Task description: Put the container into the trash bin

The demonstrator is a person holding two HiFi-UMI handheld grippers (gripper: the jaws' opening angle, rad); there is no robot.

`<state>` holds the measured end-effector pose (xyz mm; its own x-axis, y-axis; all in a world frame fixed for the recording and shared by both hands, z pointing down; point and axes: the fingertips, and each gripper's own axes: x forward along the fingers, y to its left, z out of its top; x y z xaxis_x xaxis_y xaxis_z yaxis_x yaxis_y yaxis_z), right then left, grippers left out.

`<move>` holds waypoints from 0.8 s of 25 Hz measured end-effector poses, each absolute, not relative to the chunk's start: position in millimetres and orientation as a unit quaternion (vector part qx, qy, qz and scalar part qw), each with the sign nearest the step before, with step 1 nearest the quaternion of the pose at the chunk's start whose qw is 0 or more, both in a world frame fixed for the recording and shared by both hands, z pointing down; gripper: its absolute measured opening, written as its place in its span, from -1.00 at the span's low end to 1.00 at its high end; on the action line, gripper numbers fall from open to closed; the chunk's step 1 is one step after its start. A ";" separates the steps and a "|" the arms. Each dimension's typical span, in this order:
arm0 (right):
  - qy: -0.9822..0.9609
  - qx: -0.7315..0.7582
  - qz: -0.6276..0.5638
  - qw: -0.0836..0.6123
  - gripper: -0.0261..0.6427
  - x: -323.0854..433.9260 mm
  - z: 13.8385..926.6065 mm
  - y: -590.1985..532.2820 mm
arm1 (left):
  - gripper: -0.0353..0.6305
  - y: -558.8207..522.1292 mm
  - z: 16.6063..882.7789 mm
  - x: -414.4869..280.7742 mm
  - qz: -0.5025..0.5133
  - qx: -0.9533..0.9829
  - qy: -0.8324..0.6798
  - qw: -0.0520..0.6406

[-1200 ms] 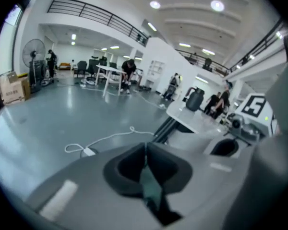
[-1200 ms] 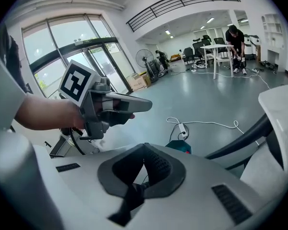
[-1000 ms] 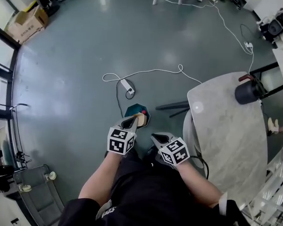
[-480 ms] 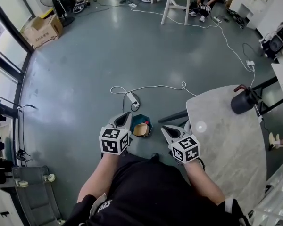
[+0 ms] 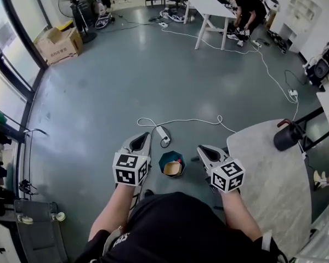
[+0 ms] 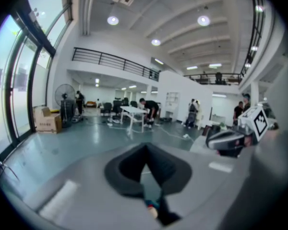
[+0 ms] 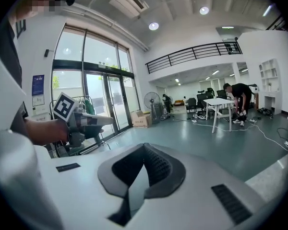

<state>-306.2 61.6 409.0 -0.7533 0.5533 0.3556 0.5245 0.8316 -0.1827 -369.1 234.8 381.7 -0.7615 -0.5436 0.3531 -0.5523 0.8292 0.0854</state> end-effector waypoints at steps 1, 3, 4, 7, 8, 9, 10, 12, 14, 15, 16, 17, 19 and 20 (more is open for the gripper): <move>-0.937 -0.291 0.034 0.192 -0.94 -310.0 401.4 67.4 | -0.87 242.2 376.1 -373.6 0.017 0.290 -0.940 0.179; -0.942 -0.286 0.022 0.175 -0.94 -315.8 387.2 75.1 | -0.87 256.9 364.0 -381.5 0.023 0.286 -0.943 0.168; -0.945 -0.280 0.013 0.167 -0.94 -318.2 379.8 77.3 | -0.87 264.0 356.8 -384.6 0.021 0.284 -0.945 0.162; -0.955 -0.264 -0.007 0.137 -0.94 -324.1 356.5 81.5 | -0.87 280.2 335.8 -392.3 0.014 0.285 -0.947 0.145; -0.956 -0.264 -0.007 0.128 -0.94 -326.2 348.9 82.5 | -0.87 283.4 330.2 -395.3 0.014 0.287 -0.948 0.140; -0.957 -0.264 -0.007 0.118 -0.94 -328.6 341.0 83.4 | -0.87 286.0 324.6 -399.0 0.015 0.289 -0.948 0.135; -0.958 -0.265 -0.008 0.107 -0.94 -331.4 332.5 84.0 | -0.87 288.3 318.6 -403.0 0.015 0.291 -0.948 0.129; -0.960 -0.267 -0.011 0.084 -0.94 -337.0 313.7 84.1 | -0.87 293.2 304.2 -411.6 0.012 0.292 -0.949 0.116; -0.962 -0.267 -0.018 0.062 -0.94 -342.8 295.4 83.8 | -0.87 297.6 288.6 -421.2 0.005 0.290 -0.951 0.103; -0.962 -0.266 -0.024 0.053 -0.94 -346.0 287.7 84.8 | -0.87 299.8 280.8 -425.9 0.003 0.288 -0.953 0.096; -0.963 -0.265 -0.029 0.044 -0.94 -349.4 281.4 86.7 | -0.87 302.2 273.6 -430.1 0.003 0.287 -0.954 0.089; -0.964 -0.262 -0.034 0.037 -0.94 -352.5 276.7 89.1 | -0.87 304.7 267.5 -433.4 0.006 0.285 -0.955 0.082; -0.966 -0.254 -0.034 0.028 -0.94 -357.4 272.3 93.3 | -0.87 308.5 259.8 -437.6 0.015 0.286 -0.955 0.073; -0.967 -0.252 -0.027 0.025 -0.95 -358.9 271.3 95.3 | -0.87 309.4 258.2 -439.1 0.018 0.288 -0.955 0.071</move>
